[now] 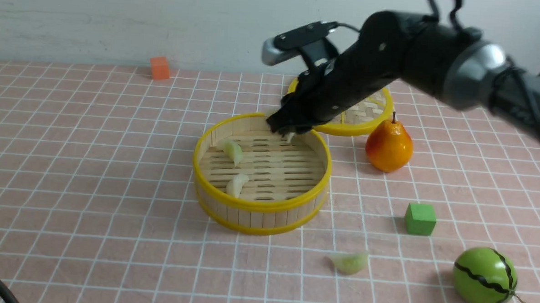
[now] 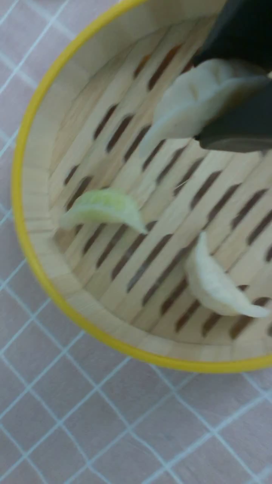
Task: Put the dumplings into the steamer on the table with the pink tablecloth.
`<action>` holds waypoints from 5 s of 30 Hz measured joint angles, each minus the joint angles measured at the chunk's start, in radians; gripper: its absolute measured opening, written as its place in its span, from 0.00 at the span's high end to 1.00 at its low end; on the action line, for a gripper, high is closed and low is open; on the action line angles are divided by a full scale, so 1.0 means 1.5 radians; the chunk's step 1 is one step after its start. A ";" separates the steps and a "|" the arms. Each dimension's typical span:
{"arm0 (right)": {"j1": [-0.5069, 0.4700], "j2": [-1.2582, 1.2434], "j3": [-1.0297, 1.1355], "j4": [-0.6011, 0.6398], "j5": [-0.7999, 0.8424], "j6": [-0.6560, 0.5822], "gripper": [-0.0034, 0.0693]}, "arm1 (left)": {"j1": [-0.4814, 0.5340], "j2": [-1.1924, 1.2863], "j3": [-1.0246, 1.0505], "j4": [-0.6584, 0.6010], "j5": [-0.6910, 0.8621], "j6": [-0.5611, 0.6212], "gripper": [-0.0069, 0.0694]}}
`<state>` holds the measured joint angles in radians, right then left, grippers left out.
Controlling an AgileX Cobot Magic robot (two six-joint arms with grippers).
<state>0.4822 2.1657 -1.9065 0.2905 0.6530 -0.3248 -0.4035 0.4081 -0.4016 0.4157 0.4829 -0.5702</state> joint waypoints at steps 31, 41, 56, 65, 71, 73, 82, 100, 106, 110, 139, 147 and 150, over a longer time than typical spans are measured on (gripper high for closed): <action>-0.008 -0.154 0.188 -0.129 0.342 0.014 0.26 | 0.000 0.000 0.000 -0.008 -0.005 -0.012 0.92; -0.008 -0.071 0.296 -0.039 0.182 -0.207 0.34 | 0.000 0.000 0.000 -0.006 -0.005 -0.017 0.91; -0.007 -0.063 0.123 -0.046 0.370 -0.171 0.74 | 0.000 0.000 0.000 -0.002 -0.010 -0.017 0.90; 0.019 -0.050 -0.031 0.028 0.247 -0.166 0.74 | 0.000 0.000 0.000 -0.002 -0.010 -0.017 0.89; 0.018 0.040 -0.033 0.034 0.131 -0.166 0.74 | 0.000 0.000 0.000 0.000 -0.010 -0.017 0.89; 0.018 0.070 -0.030 0.035 0.122 -0.166 0.71 | 0.000 0.000 0.000 0.000 -0.010 -0.017 0.89; 0.018 0.059 -0.075 0.016 0.140 -0.089 0.25 | 0.000 0.000 0.000 0.000 -0.013 -0.017 0.88; -0.002 -0.372 0.051 -0.219 0.395 0.134 0.96 | 0.000 0.000 0.000 0.000 -0.017 -0.017 0.86; -0.002 -0.582 0.448 -0.044 0.165 0.061 0.98 | 0.000 0.000 0.000 0.000 -0.016 -0.017 0.86; -0.001 -0.687 0.647 0.091 0.023 -0.061 0.98 | 0.000 0.000 0.000 0.000 -0.016 -0.017 0.85; -0.085 -1.195 1.284 0.121 -0.525 -0.201 0.97 | 0.000 0.000 0.000 -0.001 -0.004 -0.017 0.82; -0.280 -1.420 1.287 0.065 -0.315 -0.227 0.97 | 0.000 0.000 0.000 0.000 0.000 -0.017 0.81; -0.327 -1.448 1.287 0.000 -0.210 -0.145 0.97 | 0.000 0.000 0.000 0.000 0.000 -0.017 0.80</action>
<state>-0.0083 -0.0070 0.0239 0.2912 0.3383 -0.5416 -0.4035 0.4081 -0.4016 0.4157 0.4835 -0.5964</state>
